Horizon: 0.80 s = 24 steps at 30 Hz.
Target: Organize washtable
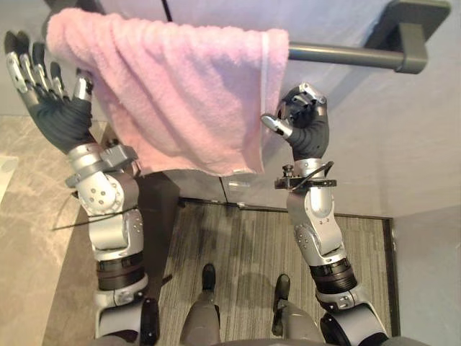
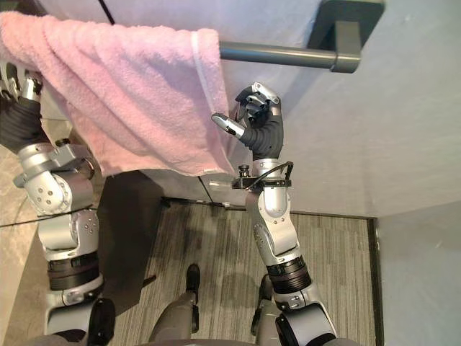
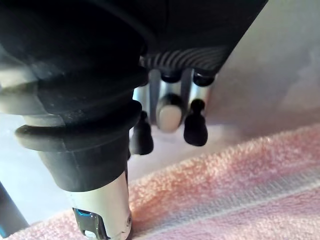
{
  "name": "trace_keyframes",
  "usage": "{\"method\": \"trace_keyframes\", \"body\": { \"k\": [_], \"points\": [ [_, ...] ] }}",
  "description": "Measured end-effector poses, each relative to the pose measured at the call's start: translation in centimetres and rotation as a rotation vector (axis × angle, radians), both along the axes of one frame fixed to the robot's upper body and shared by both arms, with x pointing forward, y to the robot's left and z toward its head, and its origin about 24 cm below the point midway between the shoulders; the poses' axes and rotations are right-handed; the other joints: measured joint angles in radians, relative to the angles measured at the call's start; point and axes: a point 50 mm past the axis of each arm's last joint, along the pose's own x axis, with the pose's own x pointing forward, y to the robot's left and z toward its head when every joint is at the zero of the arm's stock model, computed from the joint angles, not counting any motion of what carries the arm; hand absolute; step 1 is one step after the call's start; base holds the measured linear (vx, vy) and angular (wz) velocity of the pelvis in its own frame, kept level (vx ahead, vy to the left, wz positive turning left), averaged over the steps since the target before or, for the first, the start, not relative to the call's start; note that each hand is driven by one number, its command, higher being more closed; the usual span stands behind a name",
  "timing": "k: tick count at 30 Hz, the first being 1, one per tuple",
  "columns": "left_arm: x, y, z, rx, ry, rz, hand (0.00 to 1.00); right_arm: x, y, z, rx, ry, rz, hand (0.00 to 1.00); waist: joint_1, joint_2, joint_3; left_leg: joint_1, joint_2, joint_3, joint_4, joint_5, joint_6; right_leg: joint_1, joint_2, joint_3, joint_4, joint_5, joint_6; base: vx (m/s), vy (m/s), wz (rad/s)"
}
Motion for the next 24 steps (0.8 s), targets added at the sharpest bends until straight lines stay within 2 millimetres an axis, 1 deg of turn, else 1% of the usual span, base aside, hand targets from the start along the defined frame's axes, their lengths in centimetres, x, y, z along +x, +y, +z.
{"method": "trace_keyframes", "body": {
  "k": [2,3,5,6,8,10,18,24],
  "points": [
    [0.5,0.1,1.1,0.035,-0.012,-0.054,1.00,0.1,-0.1,0.7,0.020,-0.022,0.004,0.00,0.015,0.001,0.017,-0.001,0.000,0.000,-0.019,0.018,0.004,-0.010,0.000,-0.002,0.004,0.006,-0.007,-0.10,-0.012,0.08],
    [1.0,-0.5,1.7,0.099,-0.002,-0.124,1.00,0.2,-0.3,1.0,0.036,-0.026,0.003,1.00,0.021,0.000,0.023,-0.007,-0.001,0.000,-0.023,0.024,0.007,-0.018,-0.001,-0.003,0.004,0.012,-0.006,-0.11,0.002,0.01],
    [1.4,-1.4,1.9,0.167,0.018,-0.263,1.00,0.2,-0.1,1.1,0.056,-0.023,0.016,1.00,0.018,0.001,0.023,-0.011,-0.008,0.007,-0.033,0.032,0.013,-0.031,-0.008,0.003,0.004,0.020,-0.004,-0.09,0.022,-0.03],
    [1.4,-1.6,1.9,0.171,0.021,-0.280,1.00,0.2,-0.1,1.1,0.056,-0.024,0.016,1.00,0.018,0.001,0.024,-0.012,-0.009,0.008,-0.033,0.032,0.013,-0.033,-0.008,0.005,0.004,0.021,-0.003,-0.04,0.032,-0.11],
    [1.7,-2.5,1.5,0.166,0.029,-0.375,1.00,0.2,0.0,1.1,0.054,-0.025,0.021,1.00,0.018,0.002,0.024,-0.016,-0.013,0.021,-0.033,0.035,0.018,-0.044,-0.011,0.019,0.003,0.029,-0.001,-0.02,0.021,-0.13],
    [1.7,-2.5,1.5,0.155,0.018,-0.397,1.00,0.2,-0.1,1.0,0.050,-0.024,0.018,1.00,0.013,0.003,0.025,-0.017,-0.013,0.024,-0.033,0.035,0.018,-0.047,-0.010,0.022,0.003,0.030,-0.001,0.01,0.003,-0.08],
    [1.6,-2.4,1.4,0.139,0.011,-0.409,1.00,0.1,-0.5,0.6,0.055,-0.014,0.001,1.00,0.015,0.003,0.025,-0.016,-0.008,0.023,-0.033,0.035,0.018,-0.047,-0.004,0.022,0.003,0.031,-0.002,0.01,-0.004,-0.01],
    [1.5,-2.1,0.1,0.129,0.059,-0.400,1.00,0.1,-0.7,0.2,0.053,-0.002,-0.001,1.00,0.013,0.003,0.025,0.000,-0.007,0.026,-0.034,0.035,0.018,-0.035,-0.003,0.026,0.002,0.031,-0.003,0.00,0.000,-0.02]
  ]
}}
